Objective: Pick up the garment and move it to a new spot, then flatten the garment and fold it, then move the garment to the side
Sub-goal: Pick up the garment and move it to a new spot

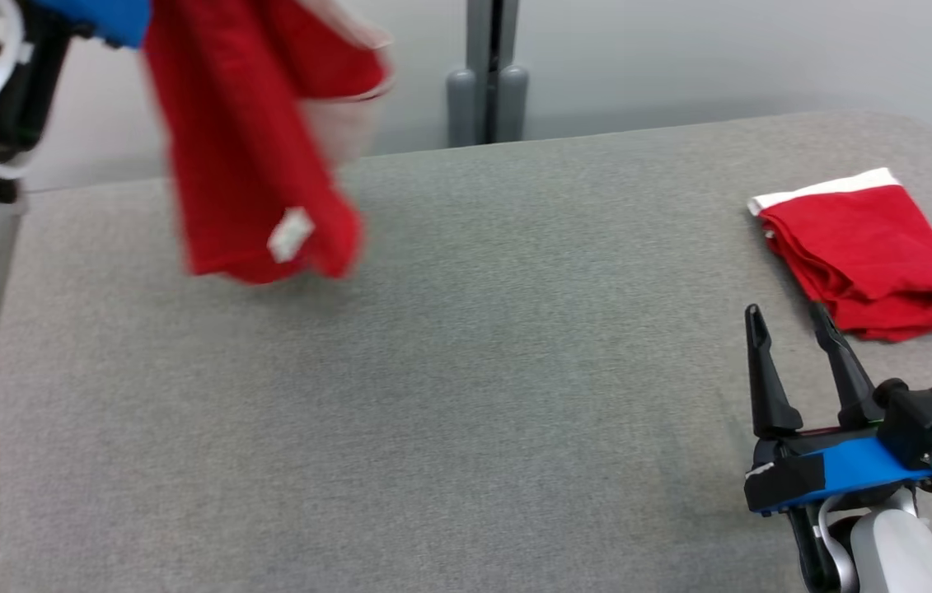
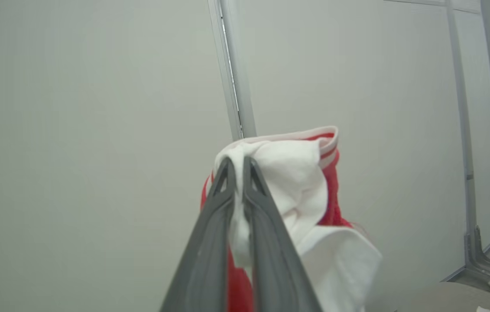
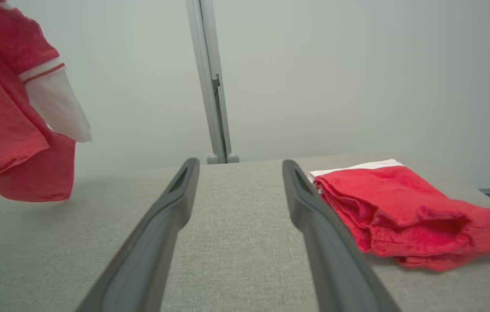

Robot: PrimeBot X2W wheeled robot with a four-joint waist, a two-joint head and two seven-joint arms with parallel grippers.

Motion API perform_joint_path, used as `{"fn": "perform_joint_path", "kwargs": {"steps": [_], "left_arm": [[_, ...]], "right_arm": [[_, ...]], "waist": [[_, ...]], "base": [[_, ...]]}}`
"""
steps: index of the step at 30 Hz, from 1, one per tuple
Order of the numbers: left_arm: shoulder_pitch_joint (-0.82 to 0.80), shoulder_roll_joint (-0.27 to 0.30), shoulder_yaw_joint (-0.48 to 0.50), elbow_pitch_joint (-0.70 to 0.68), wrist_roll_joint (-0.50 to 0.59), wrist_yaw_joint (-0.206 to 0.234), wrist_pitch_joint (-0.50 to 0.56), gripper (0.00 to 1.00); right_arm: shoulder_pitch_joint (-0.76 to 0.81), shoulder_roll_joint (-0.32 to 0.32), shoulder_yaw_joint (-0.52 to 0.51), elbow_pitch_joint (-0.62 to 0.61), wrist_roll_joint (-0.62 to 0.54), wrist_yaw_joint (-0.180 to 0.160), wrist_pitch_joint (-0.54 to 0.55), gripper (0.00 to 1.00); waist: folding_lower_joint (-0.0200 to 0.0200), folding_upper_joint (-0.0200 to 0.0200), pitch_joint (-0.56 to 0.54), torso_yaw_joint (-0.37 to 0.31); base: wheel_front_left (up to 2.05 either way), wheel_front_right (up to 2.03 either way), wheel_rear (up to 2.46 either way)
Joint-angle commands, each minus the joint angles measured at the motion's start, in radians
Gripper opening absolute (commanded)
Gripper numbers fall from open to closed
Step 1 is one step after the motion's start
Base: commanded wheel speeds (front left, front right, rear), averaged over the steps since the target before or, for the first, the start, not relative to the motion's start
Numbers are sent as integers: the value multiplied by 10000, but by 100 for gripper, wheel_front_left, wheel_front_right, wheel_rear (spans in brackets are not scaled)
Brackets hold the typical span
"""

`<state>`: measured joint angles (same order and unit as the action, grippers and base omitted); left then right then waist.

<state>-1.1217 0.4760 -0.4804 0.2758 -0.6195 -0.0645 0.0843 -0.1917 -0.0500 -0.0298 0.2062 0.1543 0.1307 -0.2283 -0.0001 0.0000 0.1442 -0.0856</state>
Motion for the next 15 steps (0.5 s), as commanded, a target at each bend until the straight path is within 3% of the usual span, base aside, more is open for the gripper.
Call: {"fn": "perform_joint_path", "kwargs": {"steps": [1, 6, 11, 15], "left_arm": [[-103, -68, 49, -90, -94, 92, 43, 0], [516, -905, 240, -798, -924, 802, 540, 0], [2258, -1078, 90, -516, -1266, 1243, 357, 0], [3988, -974, 232, 582, -1497, 1520, -232, 0]], "right_arm": [[116, -9, -29, 28, 49, 1, -51, 100], [-18, -9, -351, 192, 74, 1, -202, 100], [-301, -13, -490, 270, 160, 1, -309, 100], [-511, -13, -410, 373, 232, 1, -335, 100]], "waist": [[1, 0, -112, -158], [1, 0, 180, -227], [1, 0, 606, -241], [1, 0, 956, -313]], "base": [[0, 0, 0], [0, 0, 0], [0, 0, 0], [0, 0, 0]]}}
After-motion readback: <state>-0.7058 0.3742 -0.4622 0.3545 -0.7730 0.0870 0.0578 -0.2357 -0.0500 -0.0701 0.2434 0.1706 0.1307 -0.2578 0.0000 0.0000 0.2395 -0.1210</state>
